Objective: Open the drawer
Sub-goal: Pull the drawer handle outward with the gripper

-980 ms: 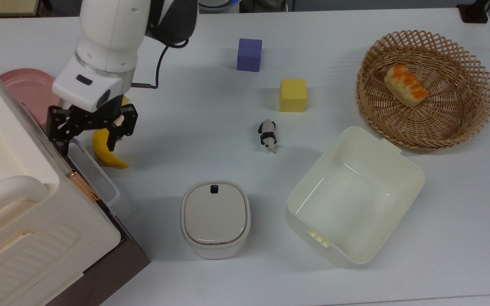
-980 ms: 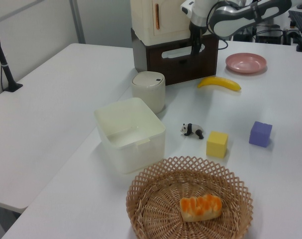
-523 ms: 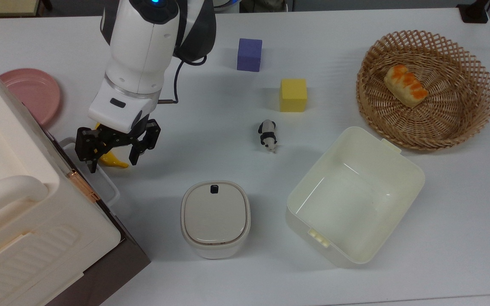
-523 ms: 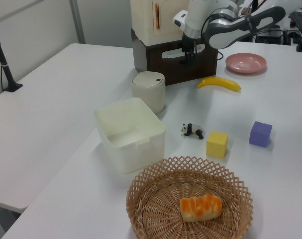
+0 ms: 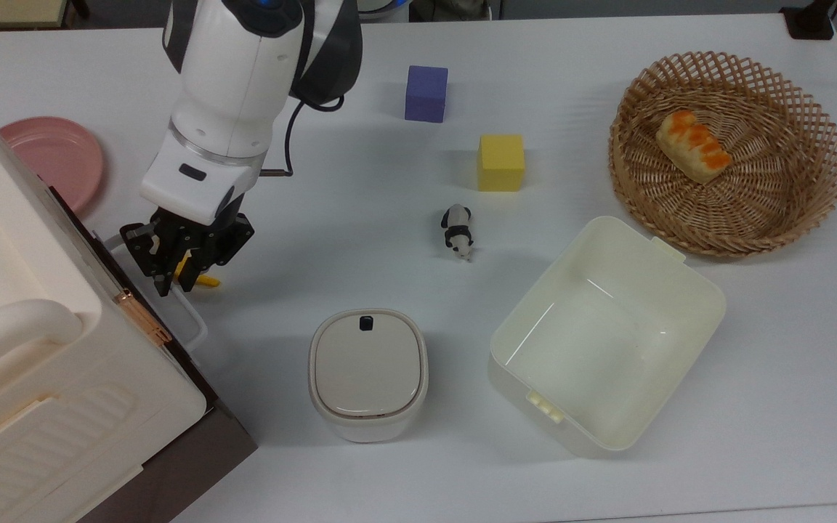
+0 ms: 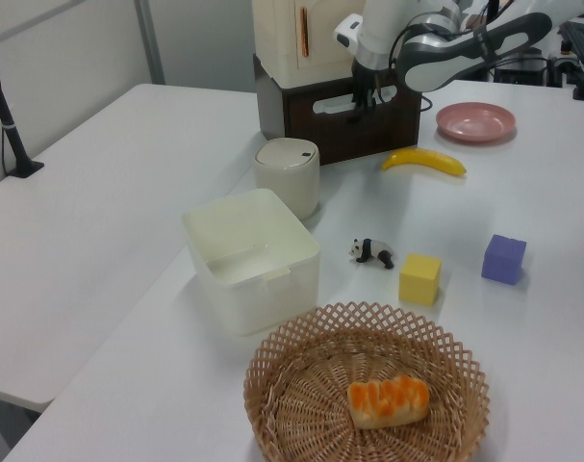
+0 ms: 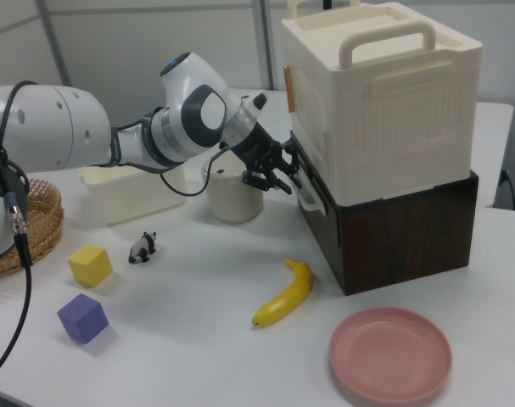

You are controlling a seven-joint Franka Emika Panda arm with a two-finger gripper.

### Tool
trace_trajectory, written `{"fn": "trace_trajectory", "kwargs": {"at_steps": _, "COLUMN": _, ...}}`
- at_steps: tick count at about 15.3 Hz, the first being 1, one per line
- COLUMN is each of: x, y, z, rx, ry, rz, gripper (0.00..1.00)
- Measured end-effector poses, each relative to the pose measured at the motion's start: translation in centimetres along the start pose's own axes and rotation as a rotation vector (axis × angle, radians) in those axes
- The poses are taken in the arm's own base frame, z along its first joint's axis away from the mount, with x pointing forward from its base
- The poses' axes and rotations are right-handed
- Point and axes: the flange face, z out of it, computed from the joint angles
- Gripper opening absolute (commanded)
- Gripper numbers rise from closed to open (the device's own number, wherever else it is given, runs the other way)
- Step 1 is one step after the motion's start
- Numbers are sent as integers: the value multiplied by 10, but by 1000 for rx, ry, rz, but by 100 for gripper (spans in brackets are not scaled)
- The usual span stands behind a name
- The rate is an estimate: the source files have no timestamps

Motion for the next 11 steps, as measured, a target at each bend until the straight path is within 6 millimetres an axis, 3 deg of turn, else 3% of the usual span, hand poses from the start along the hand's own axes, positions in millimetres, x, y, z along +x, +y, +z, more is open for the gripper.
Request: {"fn": "trace_trajectory", "kwargs": {"at_steps": 11, "x": 0, "y": -5, "z": -7, "rx": 5, "ry": 1, "rz": -27, "gripper": 9}}
